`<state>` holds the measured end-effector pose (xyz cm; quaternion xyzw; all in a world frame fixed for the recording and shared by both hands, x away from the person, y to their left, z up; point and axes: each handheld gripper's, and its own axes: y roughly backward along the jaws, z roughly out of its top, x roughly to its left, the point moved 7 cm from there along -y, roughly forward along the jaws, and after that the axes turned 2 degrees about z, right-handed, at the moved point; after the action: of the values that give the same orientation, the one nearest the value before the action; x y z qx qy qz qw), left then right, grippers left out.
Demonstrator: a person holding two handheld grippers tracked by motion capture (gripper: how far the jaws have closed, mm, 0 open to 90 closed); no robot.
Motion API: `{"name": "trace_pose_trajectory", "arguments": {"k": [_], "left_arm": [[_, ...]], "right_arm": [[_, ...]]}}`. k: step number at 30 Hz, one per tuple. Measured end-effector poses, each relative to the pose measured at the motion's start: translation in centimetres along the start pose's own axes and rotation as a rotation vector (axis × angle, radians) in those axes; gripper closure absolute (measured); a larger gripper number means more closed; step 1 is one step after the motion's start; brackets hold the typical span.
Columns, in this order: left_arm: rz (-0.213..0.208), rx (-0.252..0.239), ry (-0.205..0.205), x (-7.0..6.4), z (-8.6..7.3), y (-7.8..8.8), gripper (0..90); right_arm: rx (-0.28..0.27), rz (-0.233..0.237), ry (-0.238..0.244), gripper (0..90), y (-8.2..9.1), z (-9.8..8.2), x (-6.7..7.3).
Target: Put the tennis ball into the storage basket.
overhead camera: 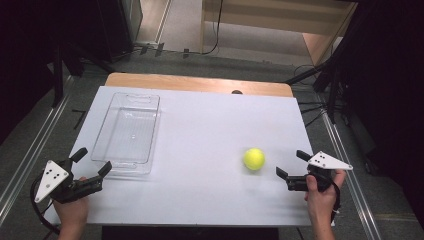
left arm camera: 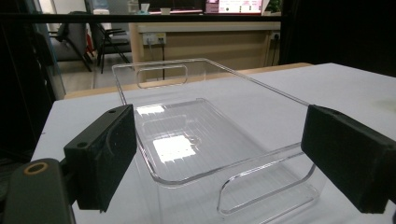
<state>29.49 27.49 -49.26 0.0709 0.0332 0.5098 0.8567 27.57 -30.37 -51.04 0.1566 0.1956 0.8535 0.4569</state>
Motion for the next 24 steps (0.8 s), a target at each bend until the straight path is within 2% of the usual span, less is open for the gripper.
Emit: {"name": "trace_pose_trajectory", "arguments": {"k": [4,11,24], "left_arm": [[0.001,0.001,-0.001,0.0,0.0,0.0,11.1],[-0.001,-0.001,0.001,0.0,0.0,0.0,11.1],[-0.002,0.001,-0.004,0.0,0.0,0.0,11.0]], "right_arm": [[0.025,0.025,0.021,0.0,-0.6,0.4,0.5],[0.049,0.054,0.03,0.0,-1.5,1.1,1.1],[0.095,0.078,0.046,0.0,-2.5,1.7,1.6]]}}
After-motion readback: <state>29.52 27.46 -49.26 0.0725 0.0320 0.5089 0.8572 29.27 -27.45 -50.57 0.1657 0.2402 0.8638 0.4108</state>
